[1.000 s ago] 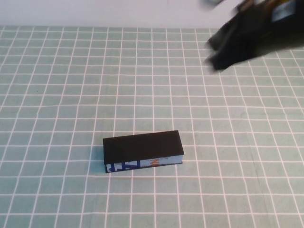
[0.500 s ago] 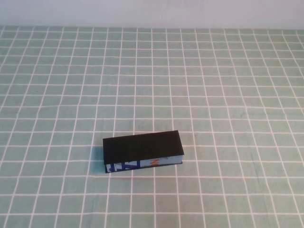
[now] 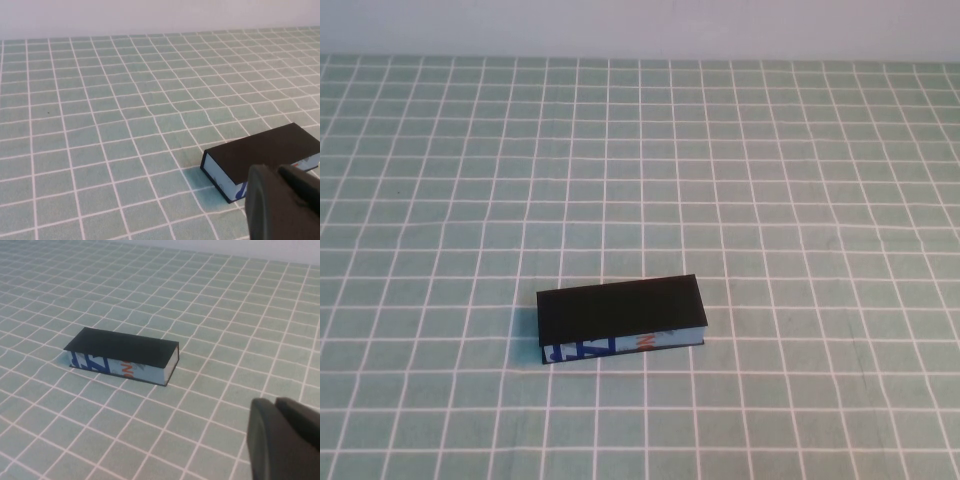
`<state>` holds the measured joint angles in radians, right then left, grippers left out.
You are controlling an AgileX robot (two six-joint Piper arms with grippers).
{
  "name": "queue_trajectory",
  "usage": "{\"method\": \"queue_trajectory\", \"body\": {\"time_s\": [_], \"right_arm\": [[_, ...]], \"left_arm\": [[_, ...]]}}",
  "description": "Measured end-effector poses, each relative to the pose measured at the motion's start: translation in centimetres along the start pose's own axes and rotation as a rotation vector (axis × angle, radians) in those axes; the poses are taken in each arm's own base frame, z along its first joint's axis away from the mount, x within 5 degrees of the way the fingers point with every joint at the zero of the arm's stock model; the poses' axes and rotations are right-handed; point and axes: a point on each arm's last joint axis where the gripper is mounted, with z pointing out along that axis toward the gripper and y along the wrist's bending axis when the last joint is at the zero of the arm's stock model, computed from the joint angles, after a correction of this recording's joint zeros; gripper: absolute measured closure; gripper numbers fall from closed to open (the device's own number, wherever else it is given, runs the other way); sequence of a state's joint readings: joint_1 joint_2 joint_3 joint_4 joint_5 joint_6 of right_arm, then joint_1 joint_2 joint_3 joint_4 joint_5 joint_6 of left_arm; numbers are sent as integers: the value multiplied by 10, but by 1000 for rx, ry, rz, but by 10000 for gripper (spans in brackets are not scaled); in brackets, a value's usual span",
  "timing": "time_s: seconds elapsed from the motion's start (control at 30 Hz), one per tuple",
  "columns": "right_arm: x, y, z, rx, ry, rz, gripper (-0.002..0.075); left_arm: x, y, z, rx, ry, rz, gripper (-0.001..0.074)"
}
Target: Return glasses to glasses case
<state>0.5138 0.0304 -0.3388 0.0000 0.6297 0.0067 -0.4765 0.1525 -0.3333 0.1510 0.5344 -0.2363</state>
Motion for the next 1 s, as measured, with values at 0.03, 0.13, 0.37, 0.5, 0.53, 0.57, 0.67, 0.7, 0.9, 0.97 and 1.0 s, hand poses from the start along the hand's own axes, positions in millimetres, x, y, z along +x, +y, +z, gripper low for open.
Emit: {"method": "queue_trajectory", "body": {"time_s": [0.03,0.13,0.37,0.5,0.53,0.57,0.67,0.7,0.9,0.97,1.0], "right_arm": [[1,0,0,-5,6,7,739],[2,1,1,-9,15,13,739],[2,1,1,-11,15,16,739],[2,1,1,-11,15,16,739],[2,1,1,-11,15,16,739],[2,1,1,-11,15,16,739],[2,1,1,-11,15,16,739],[2,1,1,-11,15,16,739],[2,1,1,-11,15,17,739],[2,1,1,-13,15,18,739],[2,1,1,-13,15,18,739]], "left_arm": [[0,0,0,0,0,0,734],[0,0,0,0,0,0,734],[0,0,0,0,0,1,734],[0,0,0,0,0,1,734],[0,0,0,0,0,1,734],[0,0,0,0,0,1,734],[0,0,0,1,0,-1,734],[0,0,0,1,0,-1,734],[1,5,-7,-98,-28,-25,734],[2,8,-8,-160,-35,-26,734],[3,9,-8,-190,-34,-15,734]]}}
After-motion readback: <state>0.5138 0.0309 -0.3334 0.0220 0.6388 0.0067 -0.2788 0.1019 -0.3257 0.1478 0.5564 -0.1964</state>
